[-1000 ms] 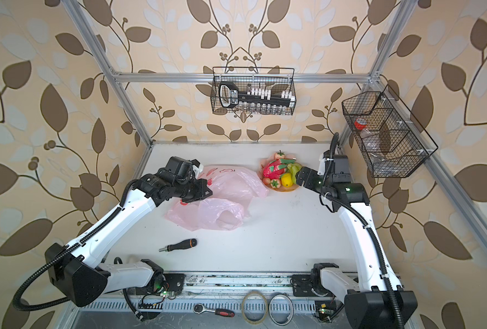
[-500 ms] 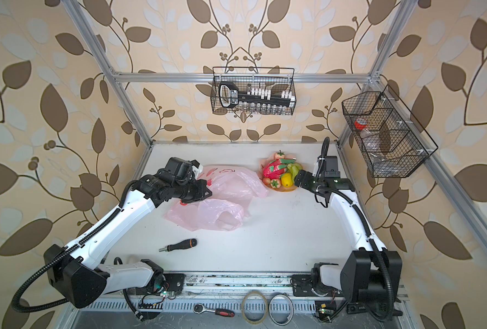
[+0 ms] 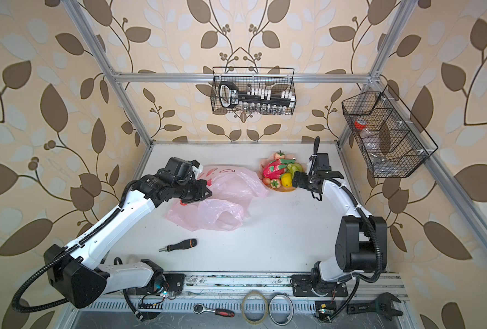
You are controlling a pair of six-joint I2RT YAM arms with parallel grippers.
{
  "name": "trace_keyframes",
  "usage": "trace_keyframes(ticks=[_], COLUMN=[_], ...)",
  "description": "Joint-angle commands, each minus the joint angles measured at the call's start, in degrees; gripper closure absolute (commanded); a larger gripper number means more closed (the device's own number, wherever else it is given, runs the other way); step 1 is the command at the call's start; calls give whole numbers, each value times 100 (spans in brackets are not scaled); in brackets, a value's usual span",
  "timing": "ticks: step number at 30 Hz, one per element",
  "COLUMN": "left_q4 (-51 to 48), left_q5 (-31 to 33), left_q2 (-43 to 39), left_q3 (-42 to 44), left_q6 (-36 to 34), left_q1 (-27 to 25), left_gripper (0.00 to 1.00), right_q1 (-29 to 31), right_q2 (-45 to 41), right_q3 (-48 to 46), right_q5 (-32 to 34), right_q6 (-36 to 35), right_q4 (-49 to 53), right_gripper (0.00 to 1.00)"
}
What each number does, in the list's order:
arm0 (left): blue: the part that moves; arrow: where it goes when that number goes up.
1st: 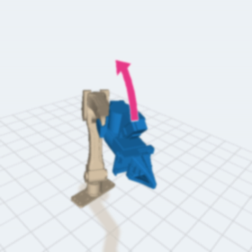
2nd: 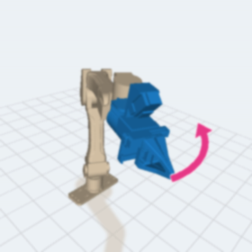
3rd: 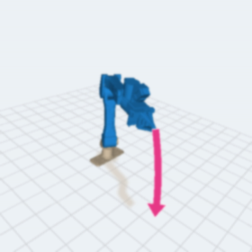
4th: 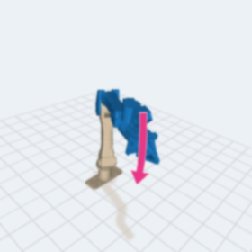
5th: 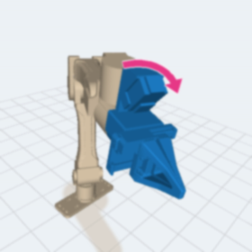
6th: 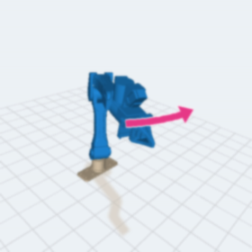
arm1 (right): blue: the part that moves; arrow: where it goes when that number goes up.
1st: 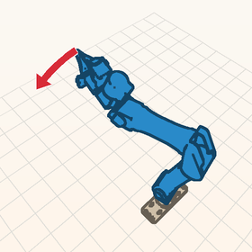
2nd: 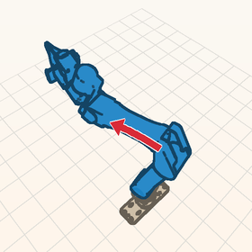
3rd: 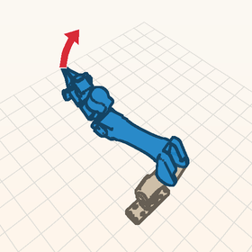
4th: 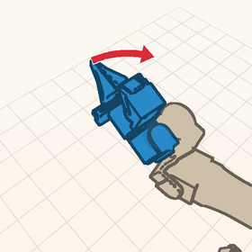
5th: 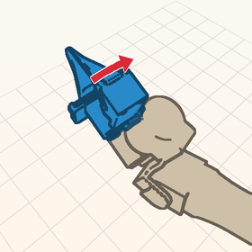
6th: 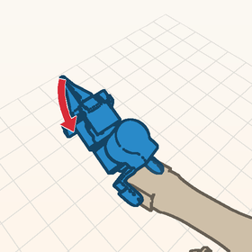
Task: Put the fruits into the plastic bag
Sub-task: 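Lower the right gripper onto the green pear on the fruit plate and grasp it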
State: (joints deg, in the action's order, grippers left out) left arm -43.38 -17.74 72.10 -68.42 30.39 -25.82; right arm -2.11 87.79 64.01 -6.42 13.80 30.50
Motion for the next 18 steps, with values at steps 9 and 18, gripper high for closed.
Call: trace_keyframes(ticks=[9, 18], left_q4=[110, 119], left_q5=[-37, -29], left_q2=[-1, 4], left_q3=[-165, -136], left_q6=[-132, -130], left_q1=[25, 25], left_gripper=[100, 100], right_q1=[18, 88], right_q2=[804, 1344], right_q3=[692, 1300], right_q5=[103, 193], right_q6=[-481, -526], right_q4=[0, 79], right_gripper=[10, 14])
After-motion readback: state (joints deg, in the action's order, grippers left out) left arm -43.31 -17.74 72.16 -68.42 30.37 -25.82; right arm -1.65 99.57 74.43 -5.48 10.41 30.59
